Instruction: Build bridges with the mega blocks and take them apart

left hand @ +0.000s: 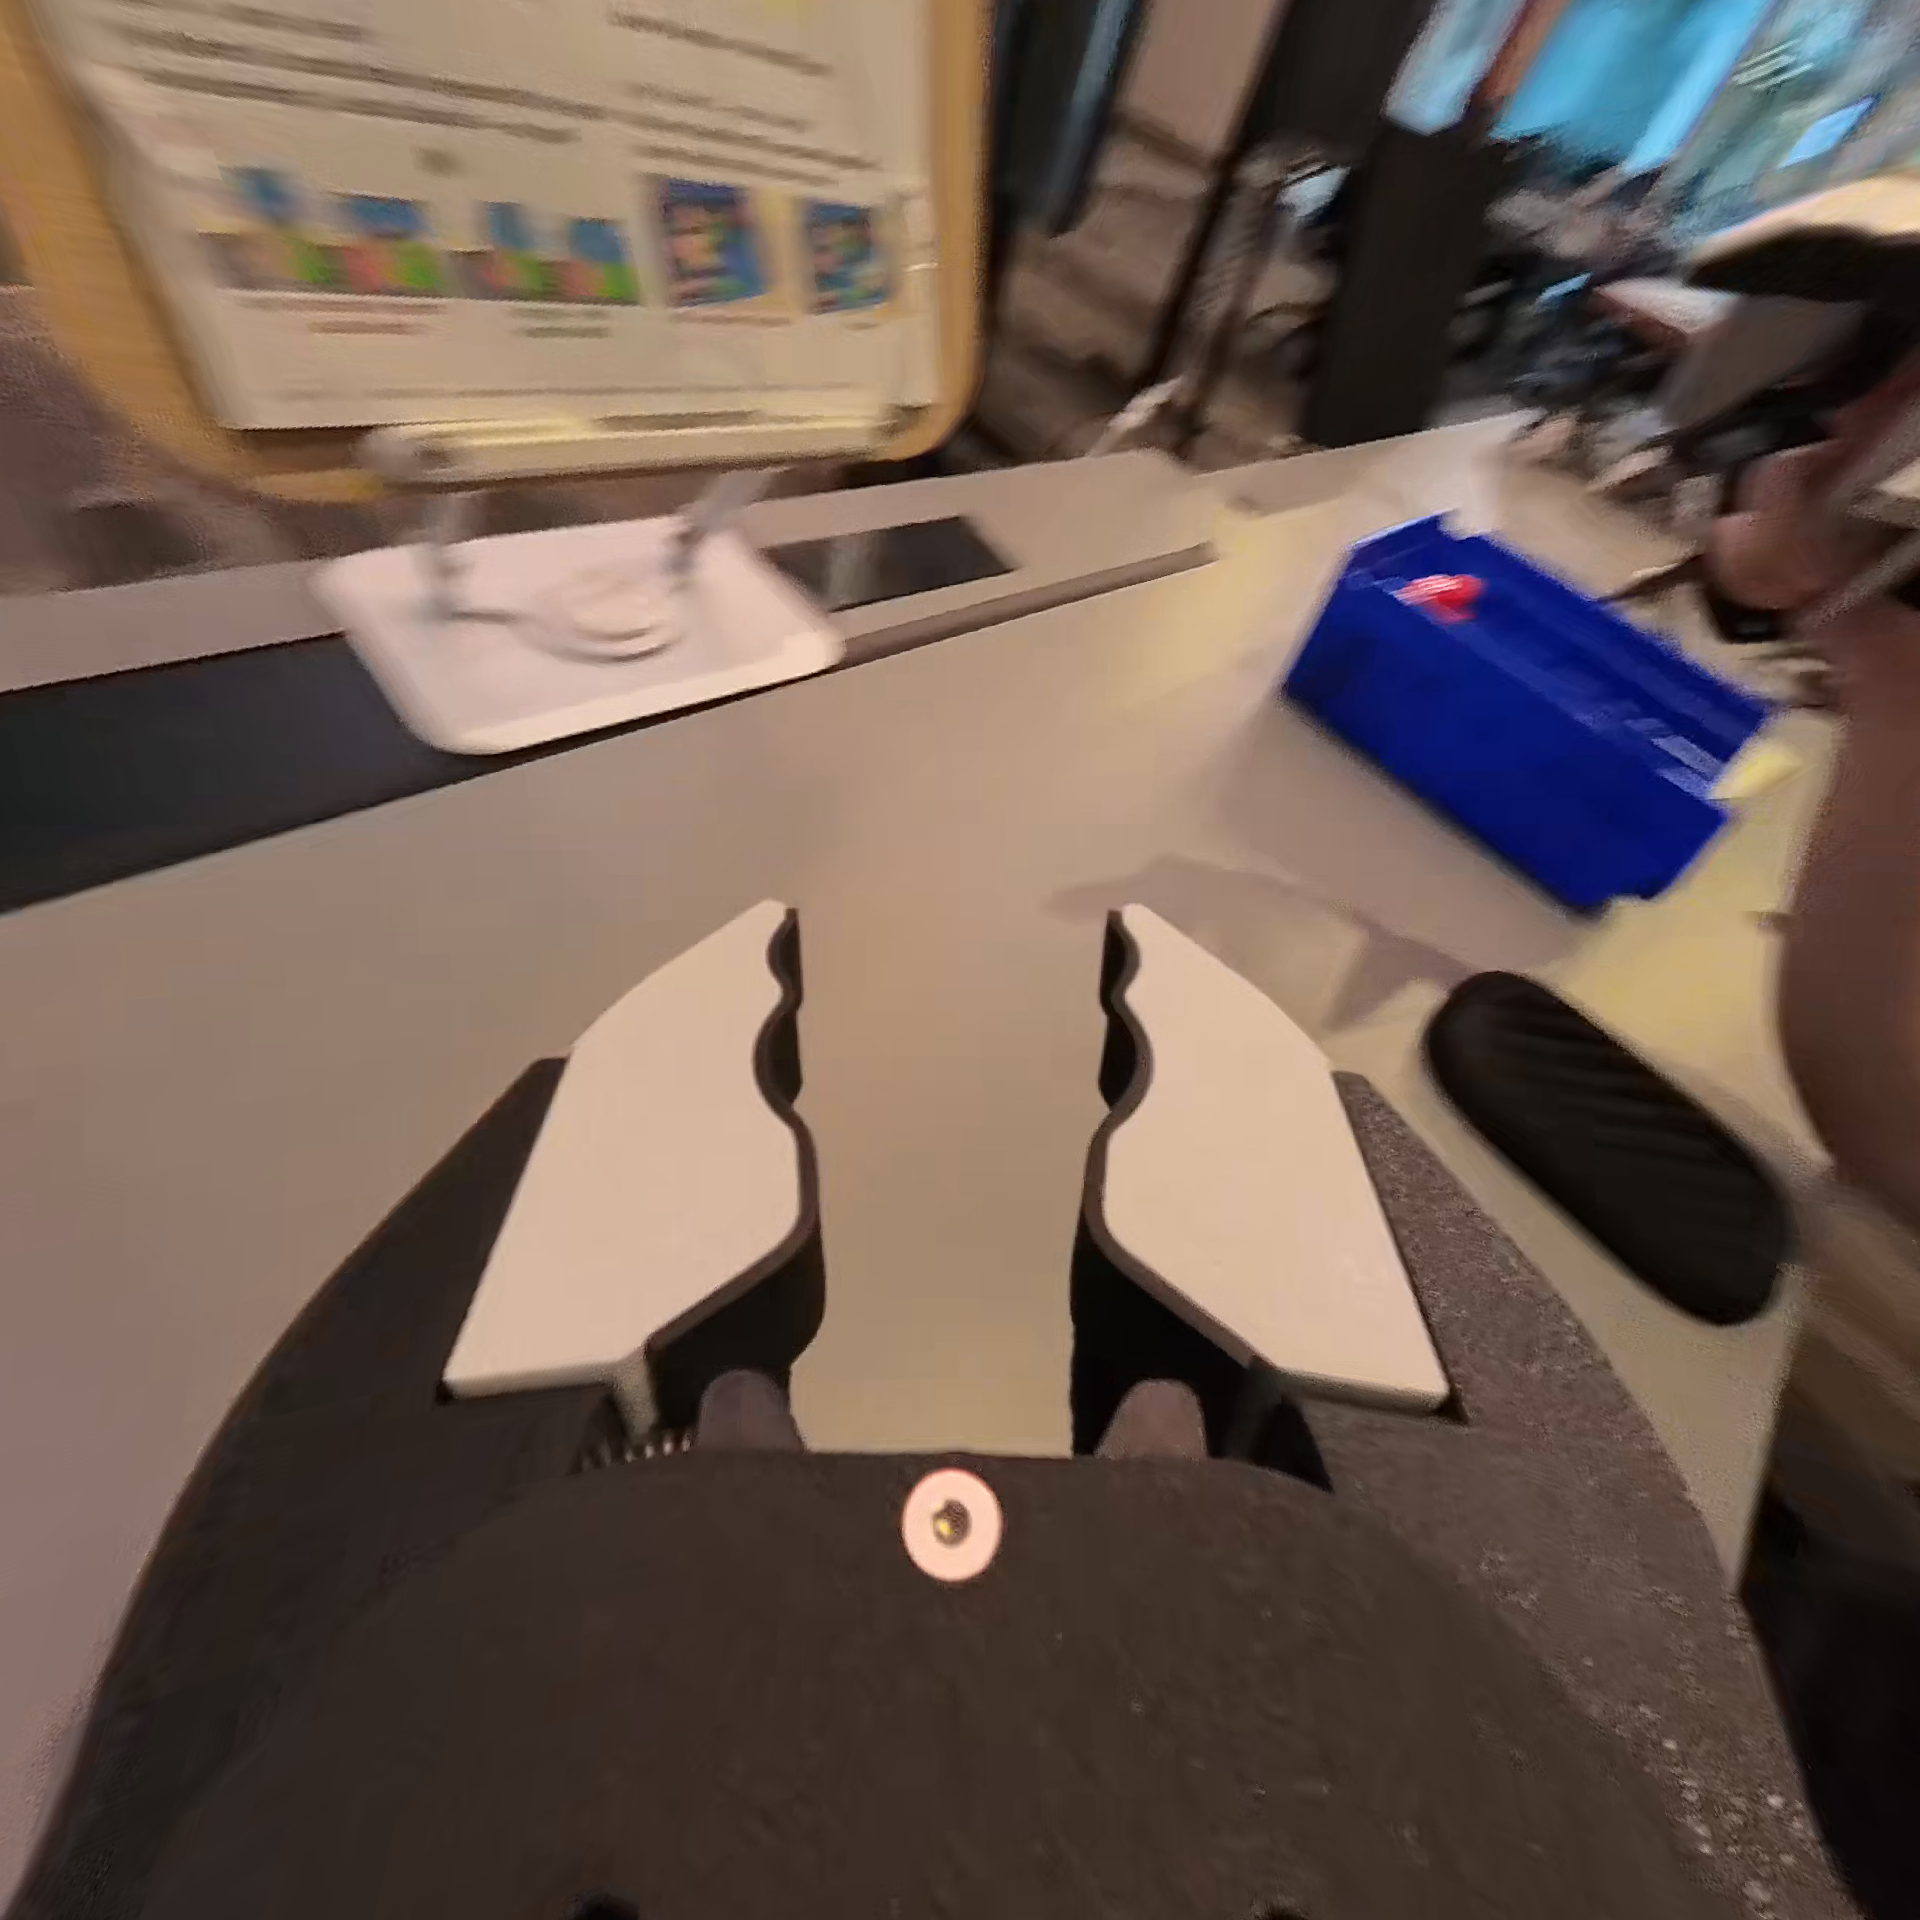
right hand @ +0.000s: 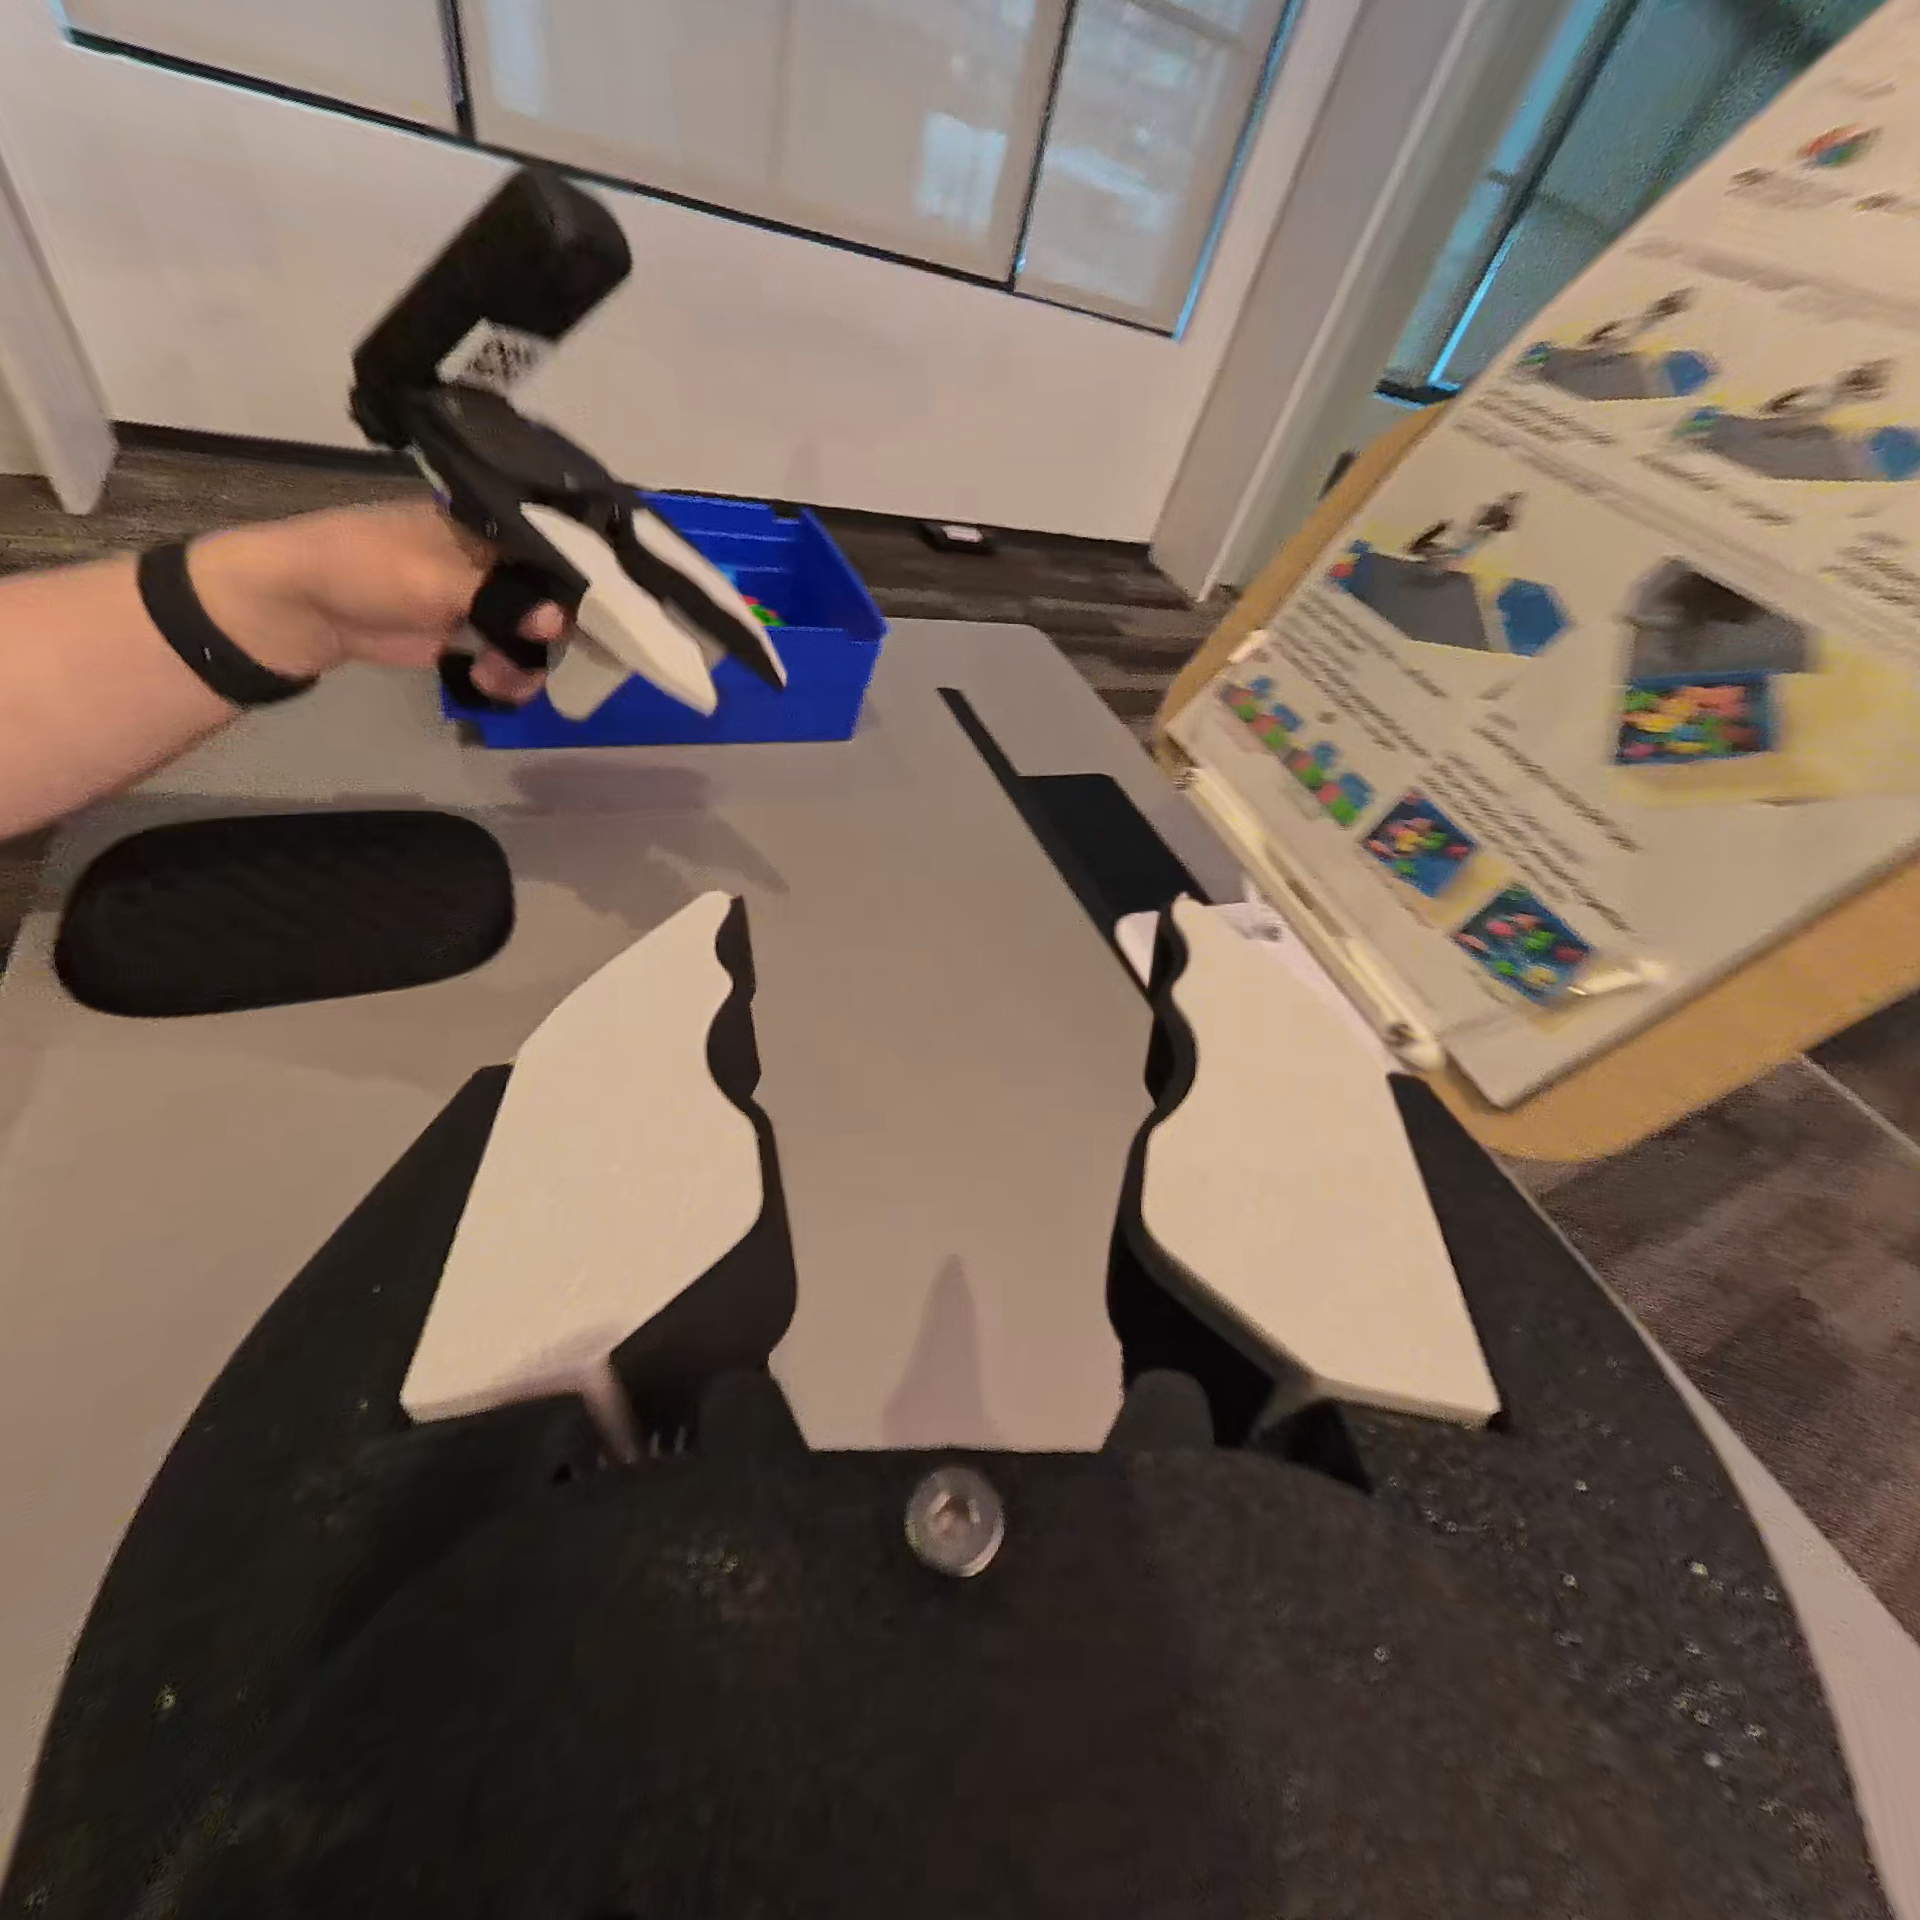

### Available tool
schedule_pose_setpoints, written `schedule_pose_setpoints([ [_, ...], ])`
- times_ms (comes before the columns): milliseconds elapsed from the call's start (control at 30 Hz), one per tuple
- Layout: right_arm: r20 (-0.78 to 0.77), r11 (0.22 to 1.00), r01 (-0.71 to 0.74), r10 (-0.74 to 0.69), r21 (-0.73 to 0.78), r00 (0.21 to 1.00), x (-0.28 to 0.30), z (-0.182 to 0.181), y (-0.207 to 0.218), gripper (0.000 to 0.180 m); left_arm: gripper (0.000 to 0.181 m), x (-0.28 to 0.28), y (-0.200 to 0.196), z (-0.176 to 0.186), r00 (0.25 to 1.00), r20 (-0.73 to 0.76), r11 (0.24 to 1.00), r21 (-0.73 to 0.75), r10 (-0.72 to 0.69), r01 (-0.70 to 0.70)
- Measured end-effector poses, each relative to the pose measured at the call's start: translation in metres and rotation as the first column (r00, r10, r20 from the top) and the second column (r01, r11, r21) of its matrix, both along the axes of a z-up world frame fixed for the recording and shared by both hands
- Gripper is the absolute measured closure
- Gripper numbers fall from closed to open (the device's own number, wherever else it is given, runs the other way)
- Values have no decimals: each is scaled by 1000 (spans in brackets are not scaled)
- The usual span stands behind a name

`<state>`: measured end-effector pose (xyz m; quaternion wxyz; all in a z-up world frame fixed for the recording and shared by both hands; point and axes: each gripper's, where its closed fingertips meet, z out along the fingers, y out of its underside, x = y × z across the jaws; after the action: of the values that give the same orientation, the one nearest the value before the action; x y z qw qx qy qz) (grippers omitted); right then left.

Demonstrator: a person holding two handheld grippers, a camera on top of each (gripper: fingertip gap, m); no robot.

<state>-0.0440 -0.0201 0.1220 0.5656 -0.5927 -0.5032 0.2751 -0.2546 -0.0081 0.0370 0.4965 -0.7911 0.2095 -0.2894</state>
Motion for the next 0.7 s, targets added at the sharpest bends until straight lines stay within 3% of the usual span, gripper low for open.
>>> schedule_pose_setpoints([
  [100, 19, 1000, -15, 15, -13, 1000, -33, -5, 2, 107, 125, -108, -8, 9, 956, -126, 964, -1, 264, -266],
  [167, 8, 1000, -26, 26, -7, 1000, -48, -2, 5, 107, 126, -193, -14, 5, 867, -219, 888, -6, 448, -460],
  [267, -64, 994, -85, 81, -72, 995, -67, 4, 5, 107, 138, -276, -26, -18, 798, -239, 803, -104, 552, -587],
  [400, -180, 984, -116, 91, -137, 979, -80, 3, 13, 111, 143, -308, -23, -39, 795, -135, 772, -192, 591, -606],
  [500, -140, 978, -104, 79, -180, 987, -78, -14, 21, 112, 145, -310, -5, -55, 789, -108, 756, -236, 604, -611],
  [700, -191, 969, -63, 17, -237, 981, -55, -17, 36, 115, 144, -316, 24, -112, 735, -346, 628, -383, 583, -678],
])
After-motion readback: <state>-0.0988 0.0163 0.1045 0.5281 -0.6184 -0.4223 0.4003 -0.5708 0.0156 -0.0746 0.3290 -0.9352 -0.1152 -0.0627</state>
